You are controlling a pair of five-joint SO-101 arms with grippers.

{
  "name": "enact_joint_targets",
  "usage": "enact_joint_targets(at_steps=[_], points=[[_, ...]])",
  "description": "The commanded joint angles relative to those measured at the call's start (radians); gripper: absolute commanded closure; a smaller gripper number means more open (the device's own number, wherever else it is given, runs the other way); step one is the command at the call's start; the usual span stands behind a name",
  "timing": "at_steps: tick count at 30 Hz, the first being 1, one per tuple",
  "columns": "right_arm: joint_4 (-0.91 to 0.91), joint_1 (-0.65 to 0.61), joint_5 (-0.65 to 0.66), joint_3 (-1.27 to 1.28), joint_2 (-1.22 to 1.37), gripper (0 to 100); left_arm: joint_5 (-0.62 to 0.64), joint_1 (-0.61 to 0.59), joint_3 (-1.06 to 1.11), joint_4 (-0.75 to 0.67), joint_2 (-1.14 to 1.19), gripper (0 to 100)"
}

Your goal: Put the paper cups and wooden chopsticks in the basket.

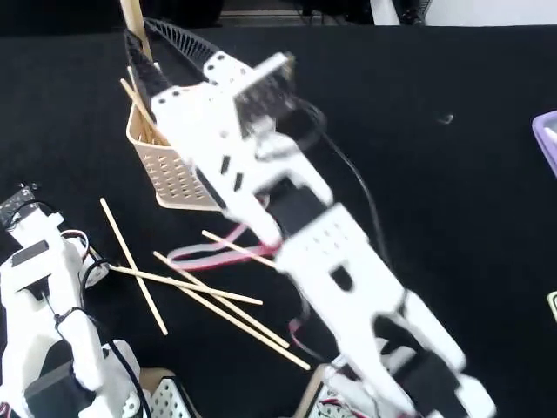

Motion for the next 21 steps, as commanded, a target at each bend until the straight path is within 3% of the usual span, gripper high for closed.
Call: enact_joint_targets(at_steps=[1, 9, 11, 16, 21], points=[[-0.04, 0.051, -0.009, -0.093, 0.131, 98.8, 0.005, -0.002, -0.013, -0.005, -0.032, 83], [-0.002, 0.044, -0.006, -0.019, 0.203, 98.5, 0.005, -0.004, -0.013, -0.005, -0.032, 83], [0.091, 0.046, -0.005, -0.016, 0.197, 96.2, 0.005, -0.005, -0.013, -0.005, -0.032, 83], [0.331, 0.049, -0.011, -0.054, 0.159, 78.2, 0.003, -0.002, -0.013, -0.005, -0.032, 83], [0.549, 0.044, -0.009, -0.205, 0.005, 83.2, 0.003, -0.002, -0.013, -0.005, -0.032, 83]])
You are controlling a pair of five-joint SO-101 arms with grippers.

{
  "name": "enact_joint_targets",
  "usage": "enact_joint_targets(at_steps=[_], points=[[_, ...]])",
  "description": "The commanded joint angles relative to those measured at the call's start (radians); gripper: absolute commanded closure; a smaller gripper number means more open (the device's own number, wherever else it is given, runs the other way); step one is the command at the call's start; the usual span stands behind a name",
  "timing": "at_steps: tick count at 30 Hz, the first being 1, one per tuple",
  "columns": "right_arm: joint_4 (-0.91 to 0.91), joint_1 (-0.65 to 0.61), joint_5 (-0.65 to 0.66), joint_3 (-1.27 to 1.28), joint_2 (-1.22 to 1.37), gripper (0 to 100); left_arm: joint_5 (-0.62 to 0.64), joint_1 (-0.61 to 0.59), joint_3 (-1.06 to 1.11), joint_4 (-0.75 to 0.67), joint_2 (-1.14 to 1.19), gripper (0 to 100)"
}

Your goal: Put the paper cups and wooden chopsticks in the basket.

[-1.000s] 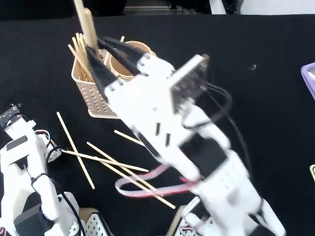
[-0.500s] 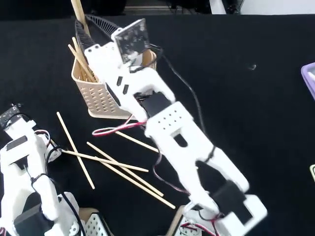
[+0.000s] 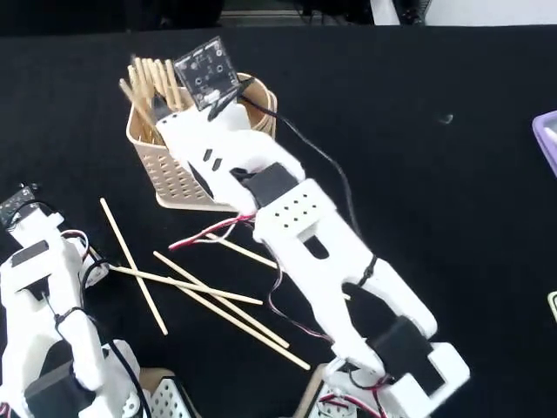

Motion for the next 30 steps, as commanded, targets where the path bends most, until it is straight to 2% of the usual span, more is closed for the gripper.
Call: enact_joint_targets(at_steps=[1, 4, 7, 11, 14, 18, 21, 24, 27, 30], points=[[0.195, 0.011, -0.006, -0.191, -0.223, 84.8, 0.003, -0.002, -0.013, -0.005, -0.032, 83], [0.368, 0.006, -0.005, -0.209, -0.366, 90.7, 0.003, -0.002, -0.012, -0.006, -0.032, 83], [0.621, -0.032, -0.003, -0.134, -0.512, 95.3, 0.003, -0.002, -0.012, -0.008, -0.032, 83], [0.944, -0.094, 0.002, 0.074, -0.69, 93.5, 0.003, -0.001, -0.012, -0.008, -0.032, 83], [1.057, -0.094, 0.121, 0.289, -0.805, 89.0, 0.003, -0.001, -0.012, -0.009, -0.032, 83], [1.01, -0.025, 0.31, 0.647, -0.92, 84.5, 0.003, -0.001, -0.012, -0.011, -0.032, 83], [0.859, 0.015, 0.384, 0.905, -0.946, 83.9, 0.003, -0.001, -0.012, -0.011, -0.032, 83], [0.628, 0.023, 0.45, 1.099, -0.931, 83.9, 0.003, -0.001, -0.012, -0.011, -0.032, 83], [0.479, 0.017, 0.451, 1.155, -0.868, 83.9, 0.003, -0.001, -0.012, -0.011, -0.032, 83], [0.47, -0.015, 0.419, 1.076, -0.766, 83.9, 0.005, -0.001, -0.012, -0.011, -0.032, 83]])
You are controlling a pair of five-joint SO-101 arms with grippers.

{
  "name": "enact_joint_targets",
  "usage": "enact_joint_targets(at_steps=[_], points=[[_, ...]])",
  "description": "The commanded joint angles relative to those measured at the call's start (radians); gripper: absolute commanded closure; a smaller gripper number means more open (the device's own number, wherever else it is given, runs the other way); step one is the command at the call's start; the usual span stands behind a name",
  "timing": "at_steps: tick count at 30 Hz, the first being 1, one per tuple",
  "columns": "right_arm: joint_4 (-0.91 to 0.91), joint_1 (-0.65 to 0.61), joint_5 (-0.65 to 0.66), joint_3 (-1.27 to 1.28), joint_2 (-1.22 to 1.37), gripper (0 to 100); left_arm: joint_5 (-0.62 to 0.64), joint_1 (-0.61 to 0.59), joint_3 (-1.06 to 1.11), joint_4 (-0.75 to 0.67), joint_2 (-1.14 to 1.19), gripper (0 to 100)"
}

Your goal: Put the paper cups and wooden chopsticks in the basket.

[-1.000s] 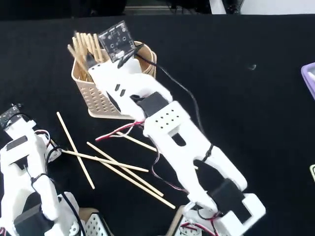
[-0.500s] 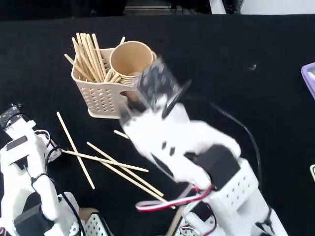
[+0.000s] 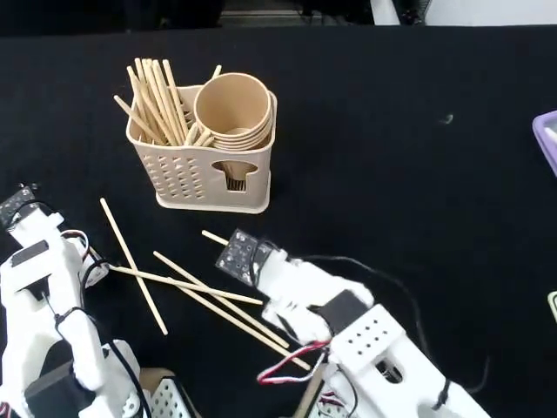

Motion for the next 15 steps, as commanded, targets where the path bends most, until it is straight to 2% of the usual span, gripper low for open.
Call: enact_joint_targets(at_steps=[1, 8, 15], points=[[-0.068, -0.041, -0.034, -0.094, 0.136, 83.9, 0.005, -0.001, -0.012, -0.011, -0.032, 83], [-0.005, -0.252, -0.118, -0.318, 0.338, 84.0, 0.003, -0.001, -0.012, -0.011, -0.032, 83], [-0.098, -0.265, -0.115, -0.395, 0.572, 84.1, 0.003, -0.001, -0.013, -0.009, -0.032, 83]])
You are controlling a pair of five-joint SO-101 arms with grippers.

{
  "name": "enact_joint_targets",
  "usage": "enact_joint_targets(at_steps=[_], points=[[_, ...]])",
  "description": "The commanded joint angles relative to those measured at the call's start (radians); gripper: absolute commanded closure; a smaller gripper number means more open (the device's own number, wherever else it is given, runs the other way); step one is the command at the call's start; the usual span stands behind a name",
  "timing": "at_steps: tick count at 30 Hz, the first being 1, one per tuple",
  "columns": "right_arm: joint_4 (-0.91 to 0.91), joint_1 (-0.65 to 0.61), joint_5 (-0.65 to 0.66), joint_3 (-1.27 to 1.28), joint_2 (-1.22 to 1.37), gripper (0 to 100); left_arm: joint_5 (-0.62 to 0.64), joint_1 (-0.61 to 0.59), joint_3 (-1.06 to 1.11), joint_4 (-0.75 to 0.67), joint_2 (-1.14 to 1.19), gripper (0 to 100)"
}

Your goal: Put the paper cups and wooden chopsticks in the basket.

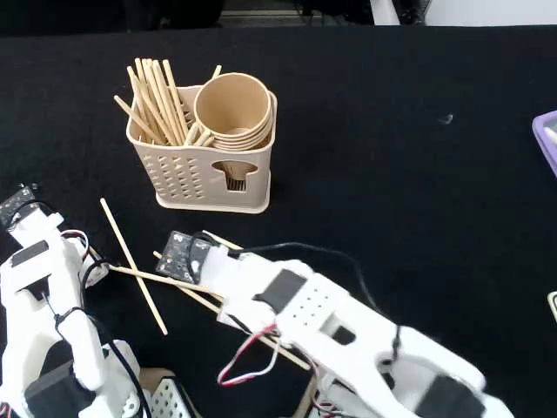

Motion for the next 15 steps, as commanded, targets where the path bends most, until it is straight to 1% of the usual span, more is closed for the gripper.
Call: enact_joint_targets(at_steps=[1, 4, 8, 9, 12, 14, 15], points=[[-0.078, -0.018, -0.011, -0.079, 0.157, 84.2, 0.002, -0.001, -0.013, -0.008, -0.032, 83], [-0.094, -0.017, -0.011, -0.116, 0.243, 84.3, 0.002, -0.001, -0.013, -0.006, -0.032, 83], [-0.094, -0.017, -0.011, -0.136, 0.295, 85.2, 0.002, -0.001, -0.013, -0.006, -0.032, 83], [-0.094, -0.015, -0.011, -0.136, 0.297, 87.4, 0.002, -0.001, -0.013, -0.006, -0.032, 83], [-0.094, 0.029, -0.011, -0.142, 0.295, 99.2, 0.002, -0.001, -0.013, -0.006, -0.032, 83], [-0.075, 0.084, -0.017, -0.147, 0.295, 97.9, 0.002, -0.001, -0.013, -0.006, -0.032, 83], [-0.057, 0.11, -0.011, -0.151, 0.295, 98.9, 0.002, -0.001, -0.013, -0.006, -0.032, 83]])
